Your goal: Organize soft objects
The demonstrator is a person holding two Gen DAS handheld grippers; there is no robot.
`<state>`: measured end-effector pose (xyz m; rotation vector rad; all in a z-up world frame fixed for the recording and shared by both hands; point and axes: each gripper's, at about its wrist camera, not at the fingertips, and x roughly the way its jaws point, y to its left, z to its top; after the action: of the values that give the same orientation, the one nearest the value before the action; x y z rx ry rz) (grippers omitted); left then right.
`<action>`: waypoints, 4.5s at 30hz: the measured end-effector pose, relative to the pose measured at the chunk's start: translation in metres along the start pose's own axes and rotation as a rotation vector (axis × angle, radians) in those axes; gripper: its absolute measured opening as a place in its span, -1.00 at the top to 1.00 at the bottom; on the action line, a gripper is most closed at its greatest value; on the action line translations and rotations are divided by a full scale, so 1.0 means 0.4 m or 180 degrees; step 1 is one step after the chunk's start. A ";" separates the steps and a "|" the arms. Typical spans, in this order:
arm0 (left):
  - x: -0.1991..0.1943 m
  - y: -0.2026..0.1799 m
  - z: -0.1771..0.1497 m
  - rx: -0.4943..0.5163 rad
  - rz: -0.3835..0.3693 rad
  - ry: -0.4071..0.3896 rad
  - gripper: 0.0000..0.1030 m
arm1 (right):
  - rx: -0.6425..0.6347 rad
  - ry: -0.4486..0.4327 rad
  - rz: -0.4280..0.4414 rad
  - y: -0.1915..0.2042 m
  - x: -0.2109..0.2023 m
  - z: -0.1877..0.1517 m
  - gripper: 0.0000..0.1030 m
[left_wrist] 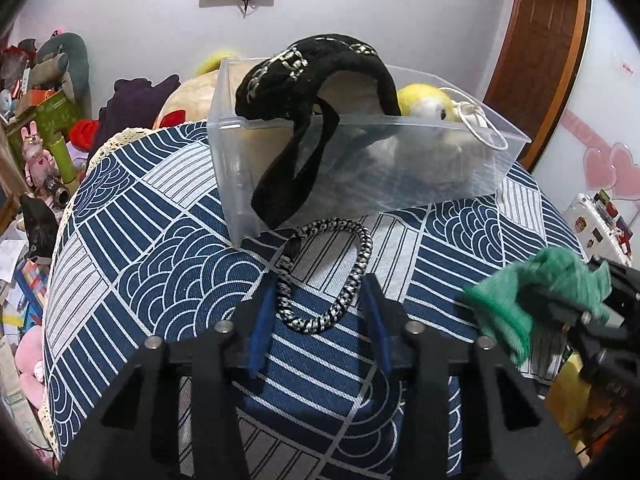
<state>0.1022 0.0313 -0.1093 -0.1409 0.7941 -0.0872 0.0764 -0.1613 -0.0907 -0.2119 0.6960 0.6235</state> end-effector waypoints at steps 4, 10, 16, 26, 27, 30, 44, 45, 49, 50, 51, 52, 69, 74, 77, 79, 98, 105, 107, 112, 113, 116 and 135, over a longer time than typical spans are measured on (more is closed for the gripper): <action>-0.006 -0.001 -0.003 0.0021 -0.0004 -0.0023 0.54 | 0.0126 -0.0124 -0.0070 -0.034 -0.022 0.015 0.48; -0.043 -0.023 -0.004 0.0111 -0.0015 -0.0141 0.69 | 0.0254 -0.0251 -0.0166 -0.062 -0.045 0.033 0.48; -0.116 -0.051 0.009 0.0206 -0.0033 -0.0397 0.74 | 0.0278 -0.0412 -0.0239 -0.069 -0.080 0.067 0.48; -0.218 -0.067 0.076 0.0217 -0.0131 -0.0823 0.75 | 0.0271 -0.0742 -0.0368 -0.083 -0.123 0.139 0.48; -0.226 -0.069 0.086 0.0214 -0.0146 -0.0865 0.74 | 0.0276 -0.0791 -0.0386 -0.086 -0.127 0.149 0.48; -0.240 -0.070 0.113 0.0194 -0.0151 -0.0967 0.74 | 0.0273 -0.0887 -0.0451 -0.087 -0.134 0.167 0.48; -0.173 -0.060 0.228 0.0136 -0.0074 -0.1076 0.74 | 0.0217 -0.1042 -0.0559 -0.096 -0.097 0.258 0.48; -0.158 -0.058 0.231 0.0141 -0.0047 -0.1048 0.74 | 0.0210 -0.1011 -0.0560 -0.100 -0.086 0.263 0.48; -0.114 -0.053 0.237 0.0127 -0.0036 -0.0938 0.74 | 0.0209 -0.0867 -0.0541 -0.110 -0.043 0.270 0.48; -0.104 -0.054 0.237 0.0132 -0.0033 -0.0914 0.74 | 0.0207 -0.0832 -0.0538 -0.112 -0.032 0.270 0.48; -0.090 -0.055 0.238 0.0146 -0.0017 -0.0878 0.74 | 0.0211 -0.0779 -0.0535 -0.115 -0.018 0.270 0.48; -0.081 -0.057 0.238 0.0163 0.0003 -0.0847 0.74 | 0.0215 -0.0739 -0.0531 -0.117 -0.008 0.269 0.48; -0.048 -0.075 0.213 0.0362 0.0043 -0.0640 0.15 | 0.0260 -0.0442 -0.0652 -0.141 0.040 0.239 -0.20; -0.080 -0.091 0.205 0.0416 0.0053 -0.0720 0.01 | 0.0301 -0.0480 -0.0597 -0.147 0.018 0.238 -0.28; -0.105 -0.090 0.200 0.0392 0.0018 -0.0781 -0.08 | 0.0325 -0.0549 -0.0601 -0.150 0.003 0.238 -0.61; -0.126 -0.086 0.198 0.0366 -0.0027 -0.0823 -0.09 | 0.0342 -0.0647 -0.0603 -0.147 -0.017 0.237 -0.62; -0.347 -0.091 0.139 0.0213 0.0000 -0.1496 -0.67 | 0.0134 -0.1329 -0.0438 -0.059 -0.222 0.229 -0.88; -0.392 -0.117 0.091 0.0246 0.0148 -0.1717 -0.96 | 0.0093 -0.1558 -0.0522 -0.030 -0.254 0.214 -0.98; -0.394 -0.122 0.086 0.0246 0.0150 -0.1741 -0.97 | 0.0084 -0.1578 -0.0526 -0.025 -0.254 0.208 -0.99; -0.393 -0.128 0.069 0.0241 0.0117 -0.1738 -0.98 | 0.0134 -0.1585 -0.0487 -0.021 -0.260 0.174 -1.00; -0.393 -0.128 0.066 0.0234 0.0114 -0.1737 -0.98 | 0.0153 -0.1586 -0.0474 -0.022 -0.261 0.169 -1.00; -0.390 -0.125 0.061 0.0208 0.0092 -0.1729 -0.98 | 0.0203 -0.1558 -0.0402 -0.028 -0.258 0.159 -1.00; -0.383 -0.124 0.050 0.0176 0.0134 -0.1737 -0.98 | 0.0185 -0.1545 -0.0324 -0.015 -0.258 0.138 -1.00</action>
<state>0.0084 0.0044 0.0201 -0.0888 0.2496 -0.0275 0.0481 -0.1929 0.0186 -0.0367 0.2329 0.5291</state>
